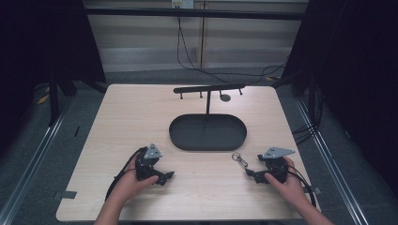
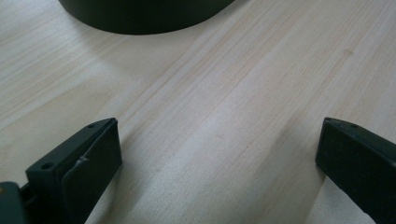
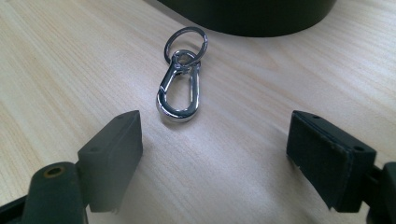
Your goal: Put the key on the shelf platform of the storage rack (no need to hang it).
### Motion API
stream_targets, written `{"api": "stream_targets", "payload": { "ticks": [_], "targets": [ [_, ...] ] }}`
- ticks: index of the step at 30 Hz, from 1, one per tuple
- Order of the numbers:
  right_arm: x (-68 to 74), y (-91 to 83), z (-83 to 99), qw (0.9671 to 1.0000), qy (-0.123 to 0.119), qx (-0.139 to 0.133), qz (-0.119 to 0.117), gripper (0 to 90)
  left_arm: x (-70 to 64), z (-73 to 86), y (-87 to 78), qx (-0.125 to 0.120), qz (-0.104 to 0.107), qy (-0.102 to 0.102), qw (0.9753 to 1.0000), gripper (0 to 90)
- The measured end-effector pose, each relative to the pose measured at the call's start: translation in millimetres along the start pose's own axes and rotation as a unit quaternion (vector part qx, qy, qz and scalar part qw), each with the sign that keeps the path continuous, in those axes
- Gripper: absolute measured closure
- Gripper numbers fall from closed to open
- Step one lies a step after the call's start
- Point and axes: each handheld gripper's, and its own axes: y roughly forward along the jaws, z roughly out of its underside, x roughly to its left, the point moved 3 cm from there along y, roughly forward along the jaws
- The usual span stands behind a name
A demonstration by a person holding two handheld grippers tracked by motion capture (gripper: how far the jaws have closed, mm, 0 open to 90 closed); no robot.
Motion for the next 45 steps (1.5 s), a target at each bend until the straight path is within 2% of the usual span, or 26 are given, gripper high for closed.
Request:
{"api": "stream_targets", "payload": {
  "ticks": [11,12,14,15,16,17,18,19,21,22,25,32,34,36,37,38,42,43,45],
  "targets": [
    [0.1,0.2,-0.2,1.0000,0.001,0.001,0.000,17.9,0.1,0.0,-0.1,0.000,-0.001,0.000,1.0000,0.0],
    [0.2,0.2,-0.8,1.0000,0.002,0.004,0.001,17.7,0.2,0.0,-0.1,0.000,-0.001,0.001,1.0000,0.0],
    [2.4,-1.0,-3.7,0.9996,0.005,0.027,0.003,17.7,0.1,0.0,0.0,0.000,0.000,0.000,1.0000,0.0],
    [2.4,-1.0,-3.7,0.9996,0.005,0.027,0.003,17.7,0.1,0.0,0.0,0.000,0.000,0.000,1.0000,0.0],
    [3.8,-1.4,-7.4,0.9988,0.001,0.049,0.003,18.3,0.0,0.0,0.0,0.000,0.000,-0.001,1.0000,0.0],
    [3.8,-1.4,-7.4,0.9988,0.001,0.049,0.003,18.3,0.0,0.0,0.0,0.000,0.000,-0.001,1.0000,0.0],
    [5.2,-2.6,-11.3,0.9971,0.000,0.076,-0.001,22.4,0.2,0.0,0.0,0.000,-0.001,0.000,1.0000,0.0],
    [6.0,-3.7,-13.4,0.9961,0.005,0.088,-0.004,25.5,0.1,0.0,0.0,0.000,0.000,0.000,1.0000,0.0],
    [7.8,-4.5,-16.9,0.9945,0.001,0.105,-0.011,28.1,0.1,0.0,0.0,0.000,0.000,0.000,1.0000,0.0],
    [7.8,-4.5,-16.9,0.9945,0.001,0.105,-0.011,28.1,0.1,0.0,0.0,0.000,0.000,0.000,1.0000,0.0],
    [12.5,-4.8,-23.4,0.9918,0.009,0.126,-0.020,28.7,0.1,0.0,0.0,0.000,0.000,0.000,1.0000,0.0],
    [14.1,-8.1,-38.1,0.9897,0.034,0.135,-0.036,33.7,0.1,0.0,0.0,0.000,0.000,0.000,1.0000,0.0],
    [14.3,-6.8,-43.5,0.9875,0.040,0.148,-0.038,34.0,0.1,0.0,-0.1,0.000,0.000,0.000,1.0000,0.0],
    [13.8,-3.5,-45.9,0.9855,0.041,0.160,-0.040,34.1,0.1,0.0,0.0,0.000,0.000,0.000,1.0000,0.0],
    [13.8,-3.5,-45.9,0.9855,0.041,0.160,-0.040,34.1,0.1,0.0,0.0,0.000,-0.001,0.000,1.0000,0.0],
    [13.9,-0.6,-47.8,0.9839,0.042,0.169,-0.038,35.5,0.2,0.0,0.0,0.000,0.000,0.001,1.0000,0.0],
    [14.3,4.4,-51.6,0.9820,0.041,0.179,-0.047,38.1,0.1,0.0,0.0,0.000,0.000,0.000,1.0000,0.0],
    [13.8,8.0,-54.1,0.9798,0.035,0.191,-0.046,39.4,0.1,0.0,0.0,0.000,-0.001,0.000,1.0000,0.0],
    [13.5,9.6,-55.2,0.9792,0.032,0.195,-0.046,40.2,0.1,0.0,-0.1,0.000,-0.001,0.000,1.0000,0.0]
  ]
}}
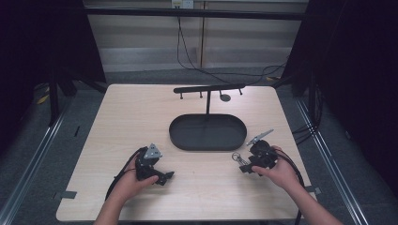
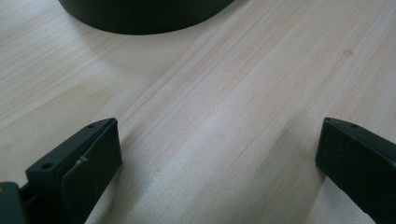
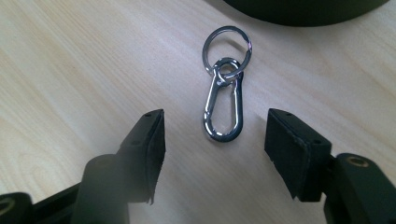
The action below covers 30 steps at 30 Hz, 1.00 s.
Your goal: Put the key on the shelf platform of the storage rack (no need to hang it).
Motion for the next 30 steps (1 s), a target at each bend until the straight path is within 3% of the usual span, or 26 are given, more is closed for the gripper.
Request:
{"api": "stream_targets", "payload": {
  "ticks": [13,19,22,24,26,30],
  "targets": [
    [-5.8,9.6,-24.0,0.9990,-0.014,0.041,0.009,47.6,-0.2,0.0,0.1,0.000,0.002,-0.001,1.0000,0.0],
    [-1.8,15.6,-30.3,0.9967,-0.026,0.077,0.008,48.1,-0.2,0.0,0.1,0.000,0.002,-0.001,1.0000,0.0],
    [-1.5,17.1,-32.8,0.9960,-0.034,0.082,0.013,49.8,-0.2,0.0,0.1,0.000,0.002,-0.001,1.0000,0.0],
    [-1.2,17.2,-33.2,0.9958,-0.033,0.085,0.012,52.5,-0.2,0.0,0.1,0.000,0.002,-0.001,1.0000,0.0],
    [0.1,16.4,-34.2,0.9951,-0.034,0.092,0.014,67.6,-0.2,0.1,0.1,0.000,0.002,-0.001,1.0000,0.0],
    [1.0,15.8,-33.4,0.9952,-0.031,0.091,0.018,70.5,-0.2,0.0,0.1,0.000,0.002,-0.001,1.0000,0.0]
  ]
}}
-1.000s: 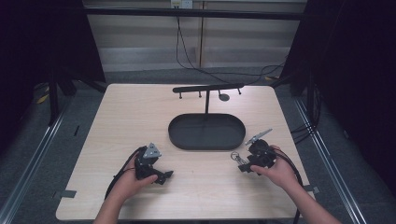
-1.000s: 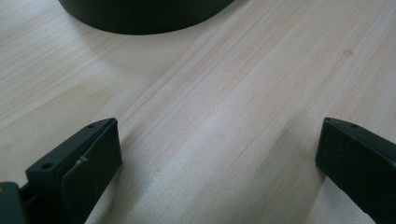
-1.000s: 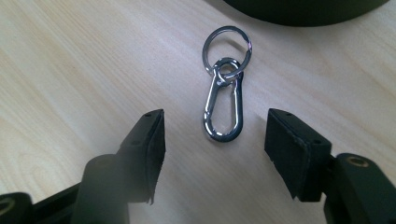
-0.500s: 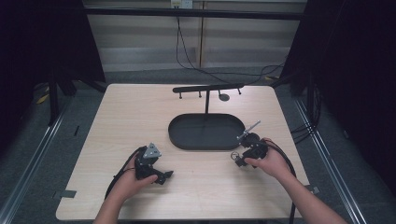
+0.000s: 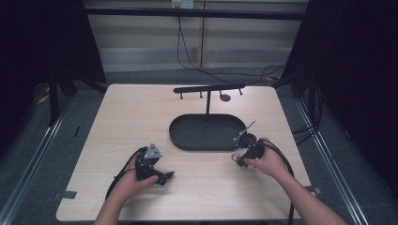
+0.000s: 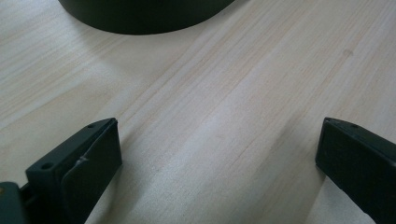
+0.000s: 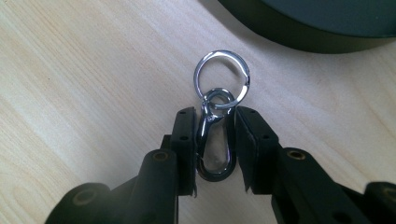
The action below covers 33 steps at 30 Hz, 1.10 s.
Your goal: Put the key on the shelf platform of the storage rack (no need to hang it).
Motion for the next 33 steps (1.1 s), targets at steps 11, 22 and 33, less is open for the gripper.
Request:
{"api": "stream_targets", "payload": {
  "ticks": [11,22,33],
  "targets": [
    [2.2,-7.1,-0.6,0.9999,0.003,-0.006,-0.008,71.1,0.0,0.0,0.0,0.000,0.000,0.000,1.0000,0.0],
    [5.5,-21.7,-5.7,0.9999,-0.011,0.003,-0.012,71.2,0.0,0.0,0.0,0.000,0.000,0.000,1.0000,0.0],
    [9.0,-39.2,-13.2,0.9997,-0.019,0.000,-0.013,71.2,0.2,-0.1,-0.1,0.000,-0.002,0.001,1.0000,0.0]
  ]
}}
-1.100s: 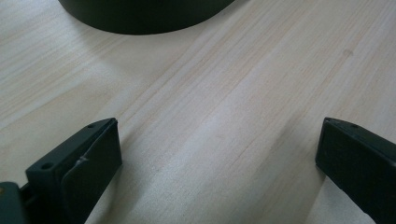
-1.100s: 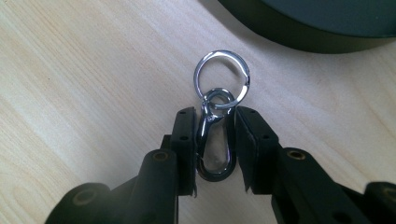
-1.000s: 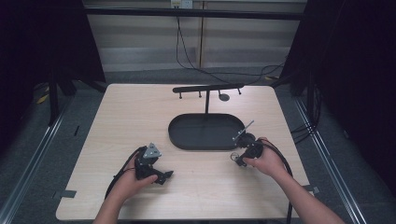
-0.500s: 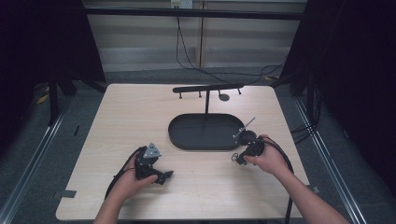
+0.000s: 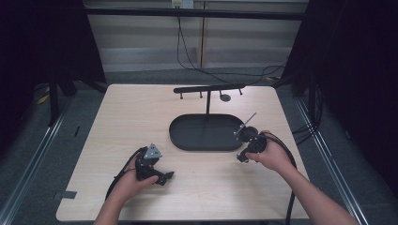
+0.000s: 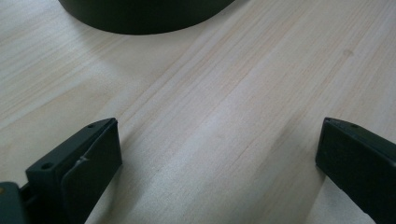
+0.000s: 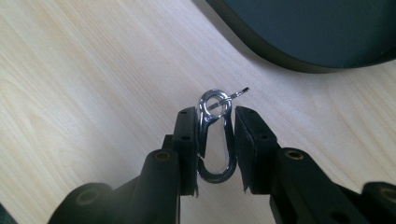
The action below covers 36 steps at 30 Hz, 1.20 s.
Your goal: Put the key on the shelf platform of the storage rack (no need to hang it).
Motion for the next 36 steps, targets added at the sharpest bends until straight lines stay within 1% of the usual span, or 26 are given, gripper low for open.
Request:
{"api": "stream_targets", "payload": {
  "ticks": [3,10,12,13,14,16,21,24,26,29,30,33,36],
  "targets": [
    [1.5,-3.5,-3.0,1.0000,-0.005,0.004,0.006,71.3,0.0,0.0,0.0,0.000,0.000,0.000,1.0000,0.0],
    [4.1,-6.8,-7.3,0.9999,-0.010,0.009,0.005,71.3,0.0,0.0,0.0,0.000,0.000,0.000,1.0000,0.0],
    [4.3,-8.4,-8.7,0.9998,-0.013,0.011,0.007,71.3,0.0,0.0,0.0,0.000,0.000,0.000,1.0000,0.0],
    [4.5,-9.1,-9.2,0.9998,-0.011,0.012,0.009,71.3,0.0,0.0,0.0,0.000,0.000,0.000,1.0000,0.0],
    [4.1,-9.6,-9.6,0.9998,-0.014,0.011,0.010,71.3,0.0,0.0,0.0,0.000,0.000,0.000,1.0000,0.0],
    [4.2,-10.9,-10.4,0.9998,-0.011,0.011,0.009,71.3,0.0,0.0,0.0,0.000,0.000,0.000,1.0000,0.0],
    [5.1,-15.3,-14.1,0.9998,-0.014,0.010,0.009,71.3,0.0,0.0,0.0,0.000,0.000,0.000,1.0000,0.0],
    [6.1,-16.7,-17.0,0.9997,-0.018,0.010,0.012,71.3,0.0,0.0,0.0,0.000,0.000,0.000,1.0000,0.0],
    [7.0,-17.4,-18.1,0.9997,-0.017,0.011,0.014,71.3,0.0,0.0,0.0,0.000,0.000,0.000,1.0000,0.0],
    [7.6,-18.9,-21.3,0.9996,-0.022,0.012,0.014,71.3,0.0,0.0,0.0,0.000,0.000,0.000,1.0000,0.0],
    [7.8,-19.2,-23.3,0.9994,-0.026,0.016,0.016,71.3,0.0,0.0,0.0,0.000,0.000,0.000,1.0000,0.0],
    [8.1,-19.3,-25.5,0.9994,-0.027,0.017,0.014,71.3,0.0,0.0,0.0,0.000,0.000,0.000,1.0000,0.0],
    [8.6,-20.3,-28.4,0.9992,-0.032,0.016,0.018,71.3,-0.1,0.0,0.0,0.000,0.000,0.000,1.0000,0.0]
  ]
}}
